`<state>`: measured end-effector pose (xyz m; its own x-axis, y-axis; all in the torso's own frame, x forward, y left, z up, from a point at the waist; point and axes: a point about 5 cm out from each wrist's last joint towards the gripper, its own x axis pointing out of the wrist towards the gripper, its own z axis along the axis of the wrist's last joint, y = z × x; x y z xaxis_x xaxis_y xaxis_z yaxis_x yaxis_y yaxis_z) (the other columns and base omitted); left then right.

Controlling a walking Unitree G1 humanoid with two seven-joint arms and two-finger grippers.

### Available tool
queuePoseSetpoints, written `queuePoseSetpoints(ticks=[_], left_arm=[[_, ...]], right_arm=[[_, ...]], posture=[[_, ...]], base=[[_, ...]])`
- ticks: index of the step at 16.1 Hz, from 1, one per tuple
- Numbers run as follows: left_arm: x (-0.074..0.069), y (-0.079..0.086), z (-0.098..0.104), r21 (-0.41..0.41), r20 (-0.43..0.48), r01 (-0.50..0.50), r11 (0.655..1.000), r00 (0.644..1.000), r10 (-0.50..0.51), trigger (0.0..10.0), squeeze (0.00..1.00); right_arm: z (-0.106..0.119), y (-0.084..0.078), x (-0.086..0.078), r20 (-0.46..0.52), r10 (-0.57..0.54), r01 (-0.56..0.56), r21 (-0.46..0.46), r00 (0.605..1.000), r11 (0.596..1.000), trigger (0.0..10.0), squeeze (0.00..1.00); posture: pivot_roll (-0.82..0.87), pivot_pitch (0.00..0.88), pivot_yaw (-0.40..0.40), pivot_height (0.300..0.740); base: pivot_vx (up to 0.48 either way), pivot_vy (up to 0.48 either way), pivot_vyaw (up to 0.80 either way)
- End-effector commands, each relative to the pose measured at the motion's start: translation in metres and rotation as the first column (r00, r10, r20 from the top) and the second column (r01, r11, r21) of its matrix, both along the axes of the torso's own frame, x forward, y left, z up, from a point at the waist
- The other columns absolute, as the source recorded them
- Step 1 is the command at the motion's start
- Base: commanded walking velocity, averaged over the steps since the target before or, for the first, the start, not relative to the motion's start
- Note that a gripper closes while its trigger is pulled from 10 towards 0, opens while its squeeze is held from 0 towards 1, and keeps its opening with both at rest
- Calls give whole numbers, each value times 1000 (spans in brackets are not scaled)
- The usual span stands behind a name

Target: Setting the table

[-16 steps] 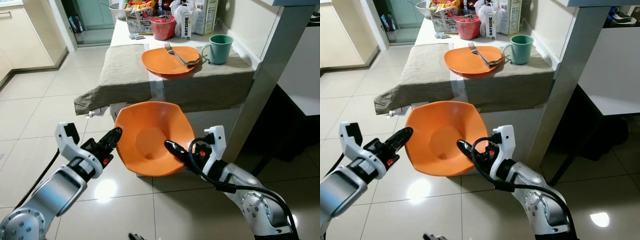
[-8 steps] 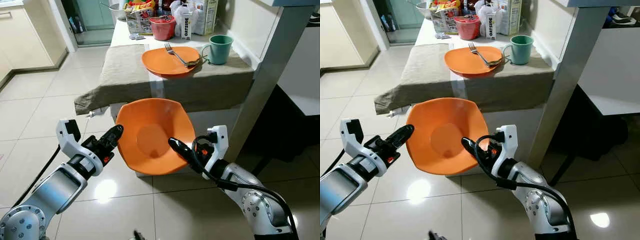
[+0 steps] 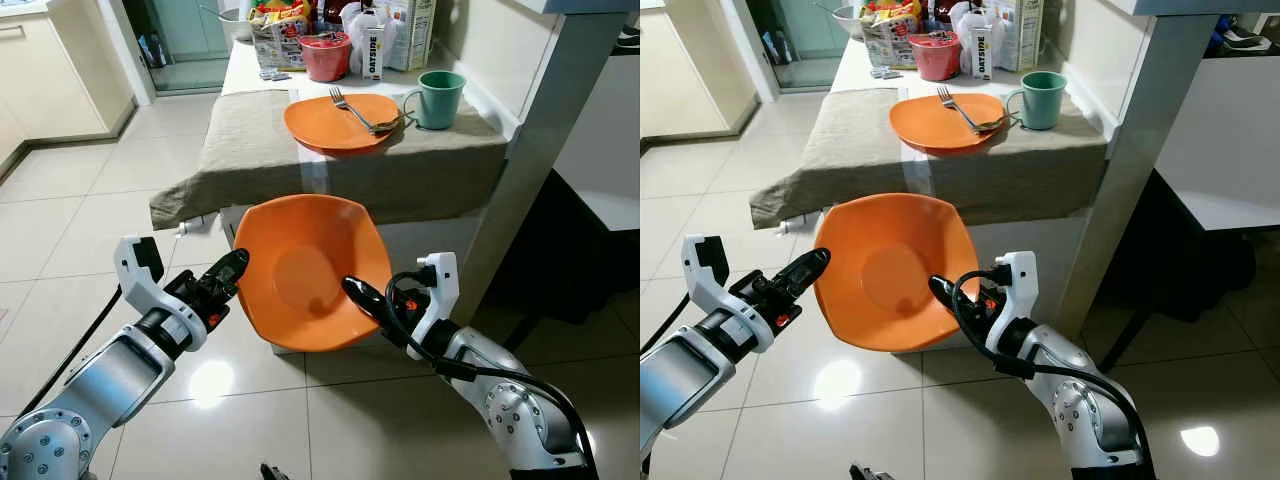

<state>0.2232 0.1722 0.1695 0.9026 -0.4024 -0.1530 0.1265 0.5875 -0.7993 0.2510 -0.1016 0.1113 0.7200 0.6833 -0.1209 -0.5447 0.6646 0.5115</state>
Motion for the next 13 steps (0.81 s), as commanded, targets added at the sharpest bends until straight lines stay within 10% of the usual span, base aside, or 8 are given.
queuePoseSetpoints(ticks=[1,2,3,8,9,13], left_arm=[[4,-3,9,-54,47,12,998,999,-9,0,0],[6,-2,9,-36,44,9,999,999,-7,1608,0],[7,-1,7,-8,35,1,1000,999,-1,10000,0],[7,1,4,54,26,1,999,1000,-2,10000,0],[8,2,4,67,27,-1,998,1000,-1,10000,1000],[9,1,3,82,33,2,997,999,-5,10000,1000]], right_arm=[[-1,7,-3,9,43,-43,-14,999,999,0,0],[-1,8,-3,9,44,-44,-13,999,999,0,0],[-1,8,-3,9,45,-45,-13,999,999,0,0],[-1,8,-4,6,46,-46,-16,999,999,0,0],[-1,8,-4,6,47,-47,-17,999,999,0,0],[-1,10,-4,7,50,-50,-17,999,999,0,0]], posture=[[-99,7,109,740],[-100,8,109,740],[-99,8,110,740],[-98,11,111,740],[-98,10,111,740],[-97,11,111,740]], base=[[0,0,0],[0,0,0],[0,0,0],[0,0,0],[0,0,0],[0,0,0]])
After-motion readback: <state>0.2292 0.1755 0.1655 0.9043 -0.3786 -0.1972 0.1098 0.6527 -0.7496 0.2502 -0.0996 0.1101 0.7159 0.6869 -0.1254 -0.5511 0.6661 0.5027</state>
